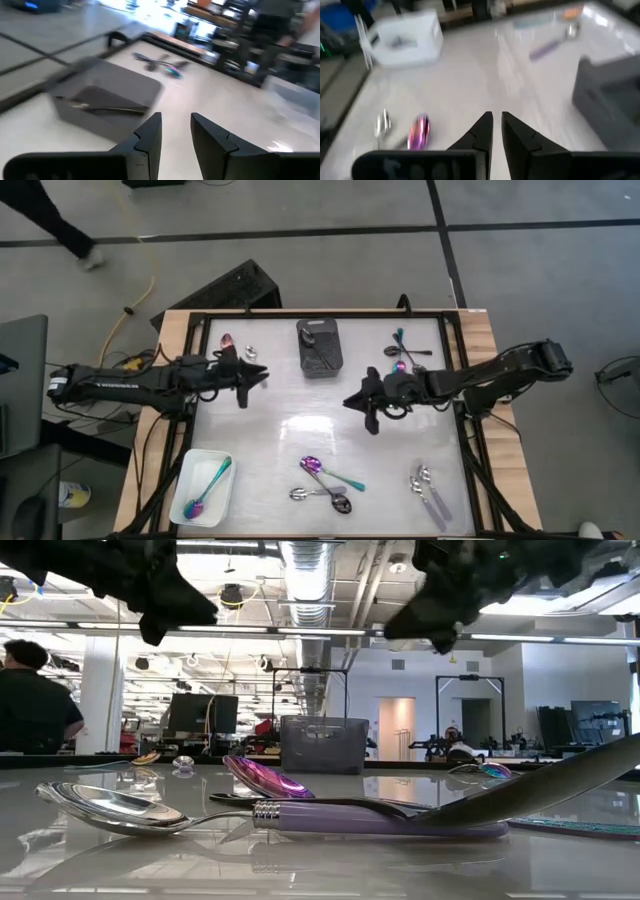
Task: Sort silverware by color (type)
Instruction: Put the black spoon into the black bin
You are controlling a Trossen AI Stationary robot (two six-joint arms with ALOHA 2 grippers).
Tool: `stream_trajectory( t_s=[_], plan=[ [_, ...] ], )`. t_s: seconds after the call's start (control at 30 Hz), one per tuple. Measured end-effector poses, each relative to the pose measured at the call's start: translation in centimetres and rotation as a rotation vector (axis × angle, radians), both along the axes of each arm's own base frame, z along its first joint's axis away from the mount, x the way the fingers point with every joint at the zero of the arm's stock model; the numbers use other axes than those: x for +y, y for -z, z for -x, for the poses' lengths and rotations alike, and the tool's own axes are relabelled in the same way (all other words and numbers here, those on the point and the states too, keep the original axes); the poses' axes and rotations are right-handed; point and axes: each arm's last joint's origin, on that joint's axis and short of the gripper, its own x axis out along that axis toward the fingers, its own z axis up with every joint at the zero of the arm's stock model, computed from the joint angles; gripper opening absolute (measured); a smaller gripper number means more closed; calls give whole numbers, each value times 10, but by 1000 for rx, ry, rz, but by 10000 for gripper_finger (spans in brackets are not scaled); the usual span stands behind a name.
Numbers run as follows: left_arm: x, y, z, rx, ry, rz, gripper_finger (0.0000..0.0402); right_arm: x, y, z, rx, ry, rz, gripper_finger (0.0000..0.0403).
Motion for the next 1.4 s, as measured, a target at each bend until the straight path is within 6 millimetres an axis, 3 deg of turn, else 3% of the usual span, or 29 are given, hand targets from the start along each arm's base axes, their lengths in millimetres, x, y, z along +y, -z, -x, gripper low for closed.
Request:
stream_trajectory(
  t_s=[0.27, 0.53, 0.73, 0.87, 1.13, 1.4],
  plan=[
    [-8, -14, 10, -90, 82, -81, 89, 6, -5, 20, 330, 41, -31, 66],
    [-14, -13, 10, -74, 100, -117, 89, -7, -6, 41, 578, 155, 28, 66],
    [-19, -13, 10, -78, 138, -150, 89, -40, -4, 59, 783, 317, 38, 66],
    [-22, -2, 16, -127, 156, -181, 89, -71, -1, 71, 879, 433, 6, 66],
    [-20, 19, 28, -176, 103, -162, 89, -128, -1, 86, 901, 506, 36, 66],
    [-19, 18, 35, -215, 89, -163, 89, -160, 4, 100, 918, 491, -19, 73]
  ],
)
